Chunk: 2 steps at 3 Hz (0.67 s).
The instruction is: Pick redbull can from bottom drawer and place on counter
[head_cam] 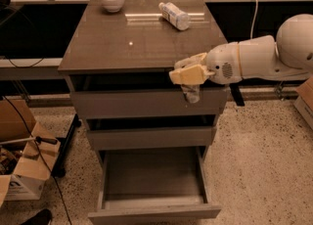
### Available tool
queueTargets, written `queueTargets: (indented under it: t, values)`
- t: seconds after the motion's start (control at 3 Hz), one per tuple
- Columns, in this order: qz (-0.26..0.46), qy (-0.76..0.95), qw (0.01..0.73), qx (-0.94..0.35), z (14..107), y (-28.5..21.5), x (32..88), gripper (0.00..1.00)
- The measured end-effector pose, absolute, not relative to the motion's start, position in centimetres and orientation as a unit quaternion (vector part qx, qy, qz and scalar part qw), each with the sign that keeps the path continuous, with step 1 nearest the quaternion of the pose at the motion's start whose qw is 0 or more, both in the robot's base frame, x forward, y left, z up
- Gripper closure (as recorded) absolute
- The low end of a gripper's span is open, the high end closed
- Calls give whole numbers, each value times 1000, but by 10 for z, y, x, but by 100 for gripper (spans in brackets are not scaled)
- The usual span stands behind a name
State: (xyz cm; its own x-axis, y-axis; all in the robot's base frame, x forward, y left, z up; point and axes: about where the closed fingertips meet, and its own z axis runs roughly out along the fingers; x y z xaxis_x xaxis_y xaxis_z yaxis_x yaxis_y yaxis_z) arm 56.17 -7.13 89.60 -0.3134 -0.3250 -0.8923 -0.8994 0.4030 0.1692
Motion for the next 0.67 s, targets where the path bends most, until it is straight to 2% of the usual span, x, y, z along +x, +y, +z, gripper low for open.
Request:
queueTargets:
  t: [0.67]
  values:
    - [362,726,427,-400,909,-67,577,100]
